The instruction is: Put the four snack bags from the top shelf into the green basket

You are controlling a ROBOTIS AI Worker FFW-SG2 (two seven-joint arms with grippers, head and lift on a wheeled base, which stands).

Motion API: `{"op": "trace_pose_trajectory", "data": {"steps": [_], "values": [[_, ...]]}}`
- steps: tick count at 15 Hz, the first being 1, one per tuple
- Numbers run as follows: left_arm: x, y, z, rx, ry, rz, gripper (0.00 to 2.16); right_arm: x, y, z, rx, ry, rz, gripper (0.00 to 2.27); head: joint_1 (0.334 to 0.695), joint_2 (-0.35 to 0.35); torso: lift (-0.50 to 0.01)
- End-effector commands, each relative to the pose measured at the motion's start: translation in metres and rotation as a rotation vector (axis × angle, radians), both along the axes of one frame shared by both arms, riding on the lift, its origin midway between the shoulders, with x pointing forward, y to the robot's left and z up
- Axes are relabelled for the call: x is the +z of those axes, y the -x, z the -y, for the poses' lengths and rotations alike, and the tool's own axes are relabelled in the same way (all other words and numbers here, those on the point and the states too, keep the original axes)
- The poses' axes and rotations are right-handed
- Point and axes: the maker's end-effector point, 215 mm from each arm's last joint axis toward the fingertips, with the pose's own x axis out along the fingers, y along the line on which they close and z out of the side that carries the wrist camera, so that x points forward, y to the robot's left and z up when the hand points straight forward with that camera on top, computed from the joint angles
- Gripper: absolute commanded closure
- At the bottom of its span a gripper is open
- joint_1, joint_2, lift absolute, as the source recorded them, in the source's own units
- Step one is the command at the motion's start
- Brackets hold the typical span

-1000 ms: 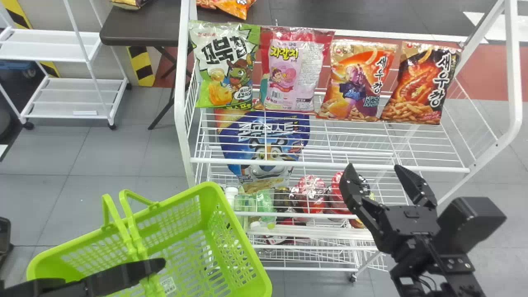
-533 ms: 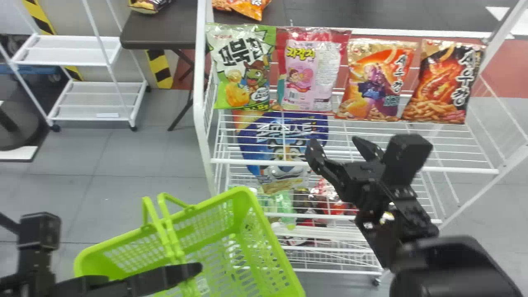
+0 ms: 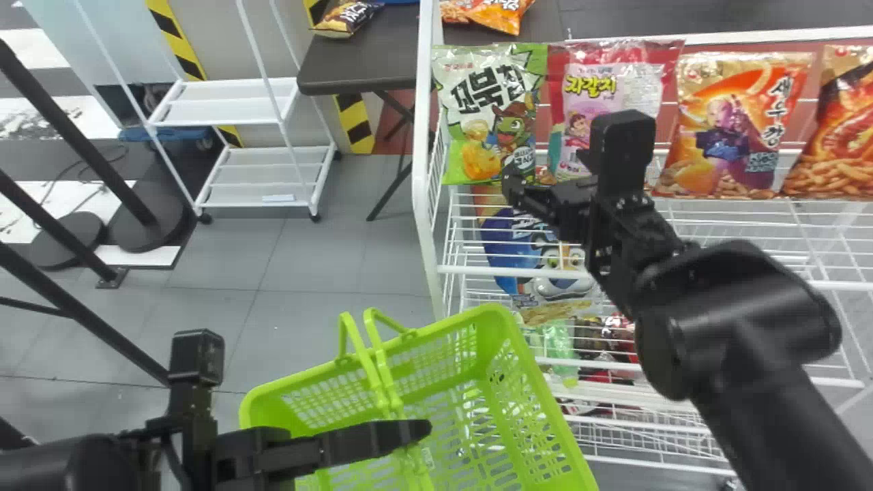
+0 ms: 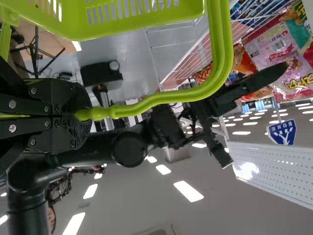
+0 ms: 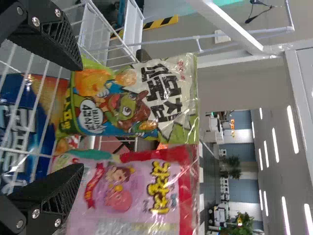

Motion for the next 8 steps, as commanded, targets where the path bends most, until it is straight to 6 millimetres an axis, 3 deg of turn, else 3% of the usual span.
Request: {"op": "trace_pose_trajectory", "data": {"steps": [1, 4, 8], "values": [[0.001, 0.001, -0.001, 0.001, 0.01, -0.008, 2.15, 0.009, -0.034, 0.004, -0.008, 0.017, 0.056, 0.13, 0.695, 0.162, 0.0], [0.002, -0.001, -0.002, 0.004, 0.013, -0.005, 2.15, 0.016, -0.065, 0.012, 0.008, -0.039, 0.089, 0.13, 0.695, 0.148, 0.0], [0.0, -0.001, -0.003, 0.008, 0.014, -0.009, 2.15, 0.006, -0.075, 0.005, 0.085, -0.106, 0.041, 0.13, 0.695, 0.143, 0.0]]}}
